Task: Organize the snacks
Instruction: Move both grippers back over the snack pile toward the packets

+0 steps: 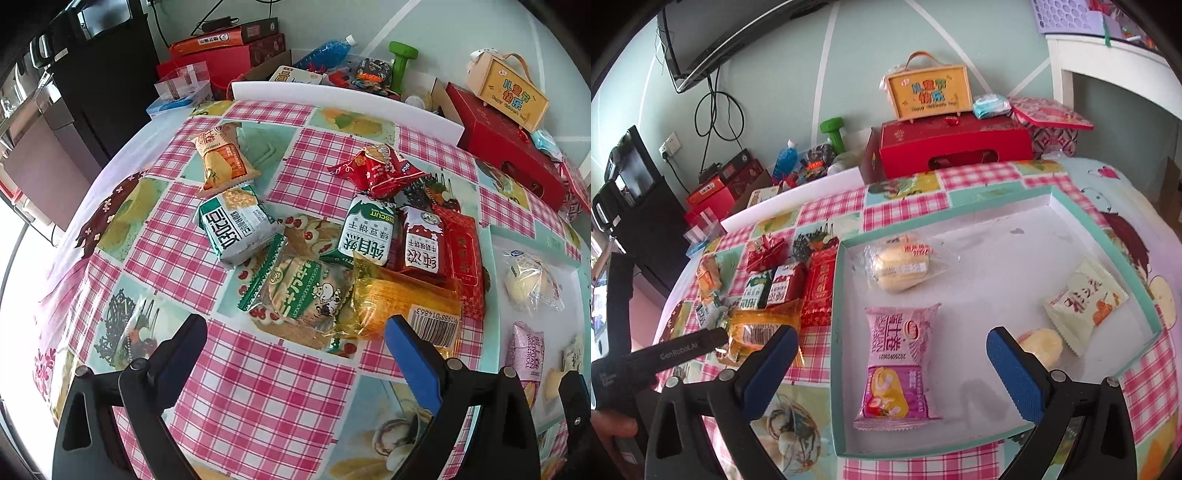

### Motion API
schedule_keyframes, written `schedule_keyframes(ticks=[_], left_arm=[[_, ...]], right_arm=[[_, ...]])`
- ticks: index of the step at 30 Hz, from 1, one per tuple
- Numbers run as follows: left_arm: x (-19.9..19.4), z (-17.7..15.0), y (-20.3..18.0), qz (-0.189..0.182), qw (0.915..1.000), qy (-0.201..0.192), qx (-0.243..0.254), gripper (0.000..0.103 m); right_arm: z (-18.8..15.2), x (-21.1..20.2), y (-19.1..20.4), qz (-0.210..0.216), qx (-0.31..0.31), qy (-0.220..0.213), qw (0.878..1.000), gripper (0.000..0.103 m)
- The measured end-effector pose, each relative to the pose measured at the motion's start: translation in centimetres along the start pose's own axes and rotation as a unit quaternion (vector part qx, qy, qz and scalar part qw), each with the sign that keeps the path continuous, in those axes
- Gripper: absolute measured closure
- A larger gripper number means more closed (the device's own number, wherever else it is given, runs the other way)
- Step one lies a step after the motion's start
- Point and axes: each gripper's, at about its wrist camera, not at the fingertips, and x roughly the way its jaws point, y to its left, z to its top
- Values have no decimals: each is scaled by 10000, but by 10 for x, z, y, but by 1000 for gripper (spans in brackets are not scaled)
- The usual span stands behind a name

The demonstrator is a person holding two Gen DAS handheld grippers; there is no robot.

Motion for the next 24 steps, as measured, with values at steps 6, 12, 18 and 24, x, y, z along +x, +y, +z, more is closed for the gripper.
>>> schedule_keyframes(ticks=[6, 12, 18, 24], left_arm=[[3, 13, 19, -308, 9995, 41, -15, 6], [14, 23, 46, -542, 9978, 153, -361, 6], [26, 31, 69, -499, 9960, 237, -699, 6], [40, 35, 78, -457, 9951, 355, -806, 6]], right_arm=[[5, 4, 11, 28, 115, 127, 9999, 0], [14, 15, 41, 154, -152, 230, 9995, 0], [21, 41, 74, 169, -333, 557, 9977, 0], [27, 79, 97, -168, -533, 995, 9935, 0]])
